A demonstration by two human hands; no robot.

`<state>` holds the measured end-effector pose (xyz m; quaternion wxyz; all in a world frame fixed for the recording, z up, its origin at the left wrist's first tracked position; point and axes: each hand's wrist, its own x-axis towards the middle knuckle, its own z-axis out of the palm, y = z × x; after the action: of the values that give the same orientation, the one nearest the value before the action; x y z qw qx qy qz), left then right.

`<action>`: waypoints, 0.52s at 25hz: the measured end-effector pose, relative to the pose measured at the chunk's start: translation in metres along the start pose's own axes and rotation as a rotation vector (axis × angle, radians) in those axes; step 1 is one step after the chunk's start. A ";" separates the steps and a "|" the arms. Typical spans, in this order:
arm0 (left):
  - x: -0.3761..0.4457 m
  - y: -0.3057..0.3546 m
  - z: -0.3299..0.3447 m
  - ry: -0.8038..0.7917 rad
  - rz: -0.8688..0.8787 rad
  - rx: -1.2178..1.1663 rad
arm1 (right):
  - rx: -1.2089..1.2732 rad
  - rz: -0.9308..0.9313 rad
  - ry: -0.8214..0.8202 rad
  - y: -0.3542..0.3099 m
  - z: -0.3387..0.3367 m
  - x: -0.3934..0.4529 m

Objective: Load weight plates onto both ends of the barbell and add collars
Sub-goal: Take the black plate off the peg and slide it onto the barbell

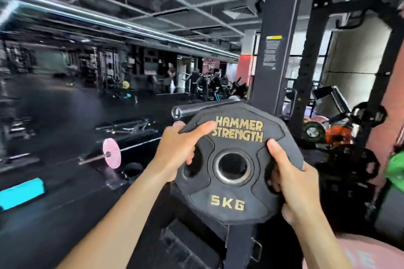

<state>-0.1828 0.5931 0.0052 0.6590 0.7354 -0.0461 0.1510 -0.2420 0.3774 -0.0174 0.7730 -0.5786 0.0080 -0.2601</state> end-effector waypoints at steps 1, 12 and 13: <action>-0.002 0.001 -0.026 0.042 0.010 0.025 | -0.002 0.017 -0.031 0.004 0.021 -0.005; 0.063 -0.024 -0.160 0.225 -0.011 0.048 | -0.001 0.092 -0.201 0.057 0.172 0.018; 0.080 -0.027 -0.161 0.209 -0.006 0.041 | 0.005 0.078 -0.198 0.061 0.180 0.029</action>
<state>-0.1259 0.7654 0.0162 0.6454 0.7291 0.0285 0.2258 -0.1366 0.5381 -0.0042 0.7809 -0.5989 -0.0465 -0.1715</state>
